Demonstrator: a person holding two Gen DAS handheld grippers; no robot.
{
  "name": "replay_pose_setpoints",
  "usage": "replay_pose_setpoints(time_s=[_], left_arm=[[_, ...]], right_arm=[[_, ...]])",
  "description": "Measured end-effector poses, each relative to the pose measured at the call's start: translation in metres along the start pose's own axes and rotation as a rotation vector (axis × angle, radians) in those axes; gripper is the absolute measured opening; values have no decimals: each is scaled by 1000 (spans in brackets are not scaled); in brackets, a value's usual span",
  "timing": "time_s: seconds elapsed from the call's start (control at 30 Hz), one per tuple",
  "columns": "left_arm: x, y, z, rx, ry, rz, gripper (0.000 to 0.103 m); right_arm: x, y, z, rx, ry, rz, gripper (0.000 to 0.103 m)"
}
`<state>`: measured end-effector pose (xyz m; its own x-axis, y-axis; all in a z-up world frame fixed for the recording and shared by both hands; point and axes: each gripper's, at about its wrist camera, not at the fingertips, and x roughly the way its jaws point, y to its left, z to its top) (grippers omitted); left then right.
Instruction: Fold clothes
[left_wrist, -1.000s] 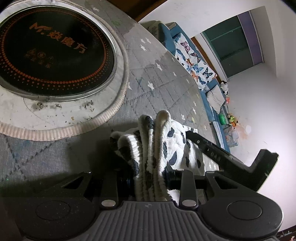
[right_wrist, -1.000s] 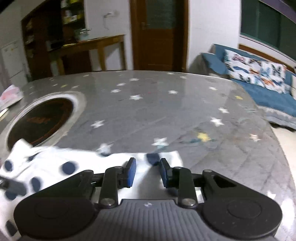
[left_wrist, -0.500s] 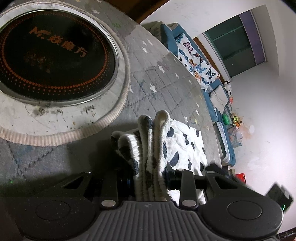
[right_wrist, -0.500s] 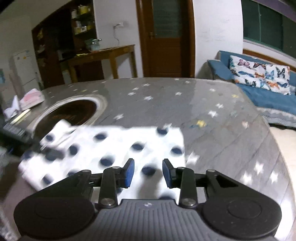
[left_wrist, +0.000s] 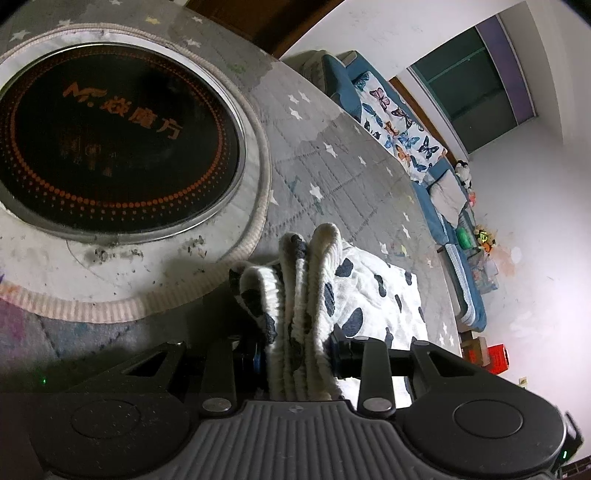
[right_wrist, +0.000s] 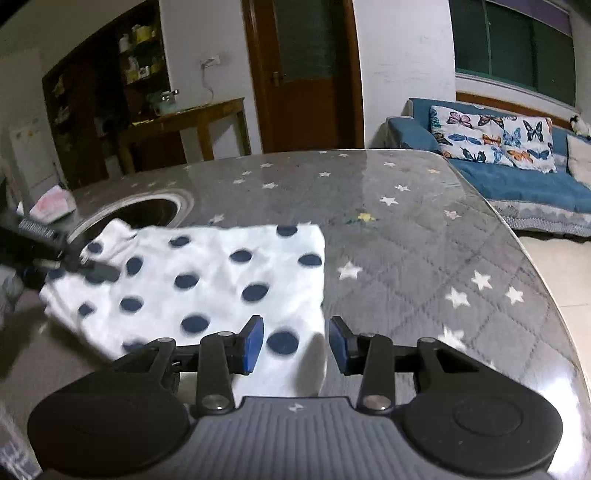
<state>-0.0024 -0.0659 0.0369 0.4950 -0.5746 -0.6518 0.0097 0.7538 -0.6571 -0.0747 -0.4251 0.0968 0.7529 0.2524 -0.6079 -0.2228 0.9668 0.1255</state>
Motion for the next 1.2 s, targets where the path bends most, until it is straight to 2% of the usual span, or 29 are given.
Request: replay_pose_setpoints(time_s=[0.27,0.3,0.33,0.4,0.43,0.5,0.87,1.2], left_arm=[[1,-8,2,73,2,38,36],[1,-10,2,87,-2,48,35],[1,-12,3,102,-6,59,35],[1,-17,4,130,-11,78,35],[1,-19,4,141,-13,81,35],[1,-25,6,162,-16,84,35],[31,-89,22,300,-6,46,34],[77,-132,32,368,14,57,34]], right_arm=[[39,-9,10,110,17,39,39],[41,-8,9,113,14,43,36],[41,-7,8,116,12,46,26],[42,-6,7,127,11,50,14],[40,-6,6,131,5,50,10],[33,-5,7,133,-17,44,8],[-17,-29,41,123,-165,-76,7],[-11,-60,62,106,-177,-178,7]])
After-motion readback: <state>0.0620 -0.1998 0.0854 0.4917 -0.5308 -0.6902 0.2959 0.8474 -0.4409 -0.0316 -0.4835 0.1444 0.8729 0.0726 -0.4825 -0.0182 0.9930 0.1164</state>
